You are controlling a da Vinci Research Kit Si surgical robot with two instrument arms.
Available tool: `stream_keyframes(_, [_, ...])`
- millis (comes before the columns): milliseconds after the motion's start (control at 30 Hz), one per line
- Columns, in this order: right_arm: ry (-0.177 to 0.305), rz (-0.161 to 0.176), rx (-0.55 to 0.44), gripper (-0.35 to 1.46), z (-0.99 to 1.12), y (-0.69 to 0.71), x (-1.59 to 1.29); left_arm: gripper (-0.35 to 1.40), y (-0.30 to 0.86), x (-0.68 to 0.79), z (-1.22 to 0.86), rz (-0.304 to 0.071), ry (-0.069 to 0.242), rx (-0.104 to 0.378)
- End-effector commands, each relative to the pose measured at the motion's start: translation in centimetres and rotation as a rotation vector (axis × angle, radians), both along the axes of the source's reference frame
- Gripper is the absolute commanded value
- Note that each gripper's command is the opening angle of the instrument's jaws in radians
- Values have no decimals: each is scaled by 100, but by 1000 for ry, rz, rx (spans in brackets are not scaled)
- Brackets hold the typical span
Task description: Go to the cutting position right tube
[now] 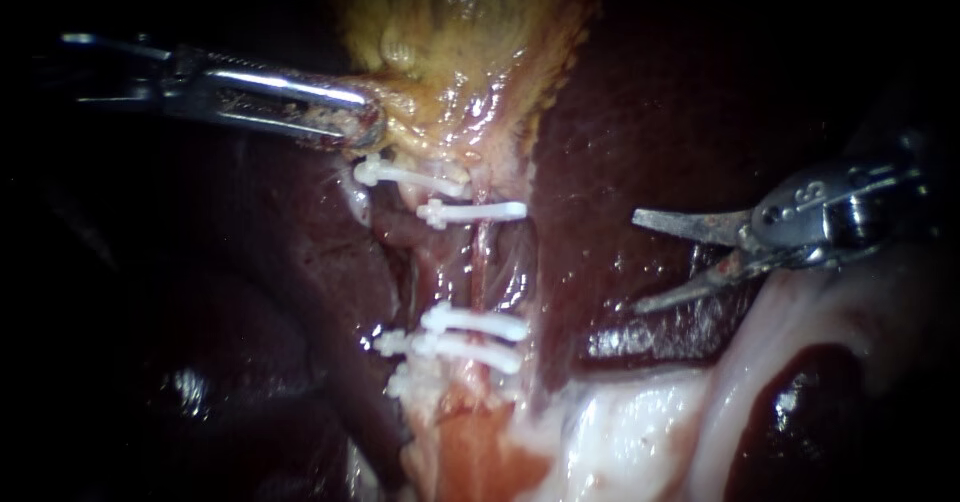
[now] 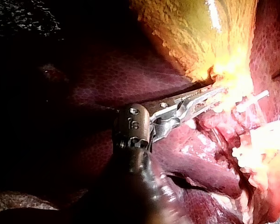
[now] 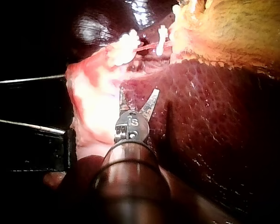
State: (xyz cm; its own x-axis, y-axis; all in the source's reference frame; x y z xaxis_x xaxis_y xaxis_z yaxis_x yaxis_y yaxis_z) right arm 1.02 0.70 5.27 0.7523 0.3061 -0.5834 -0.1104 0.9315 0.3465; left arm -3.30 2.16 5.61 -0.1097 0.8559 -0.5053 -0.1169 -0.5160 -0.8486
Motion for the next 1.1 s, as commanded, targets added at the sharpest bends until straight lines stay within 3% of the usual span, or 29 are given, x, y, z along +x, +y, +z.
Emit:
stream_keyframes(33, [0, 0, 0, 143, 1, 0, 0, -35, 1, 4, -3, 2, -3, 1])
stream_keyframes(133, [0, 0, 0, 143, 1, 0, 0, -35, 4, 20, -16, 13, -11, 9])
stream_keyframes(267, [0, 0, 0, 143, 1, 0, 1, -35, 15, 48, -42, -4, -1, 26])
stream_keyframes(433, [-2, 4, 0, 143, -2, 2, 3, -35, 20, 69, -61, -24, 1, 20])
stream_keyframes(667, [12, -2, 50, 143, -12, 15, 19, -35, 16, 66, -59, -26, 4, 17])
stream_keyframes(767, [17, 35, 132, 143, -14, 19, 35, -35, 16, 66, -59, -27, 4, 17])
stream_keyframes(933, [23, 61, 220, 143, -7, 15, 64, -35, 16, 65, -59, -27, 4, 17])
stream_keyframes(1100, [67, 95, 275, 143, 7, 12, 90, -35, 16, 65, -59, -27, 4, 17])
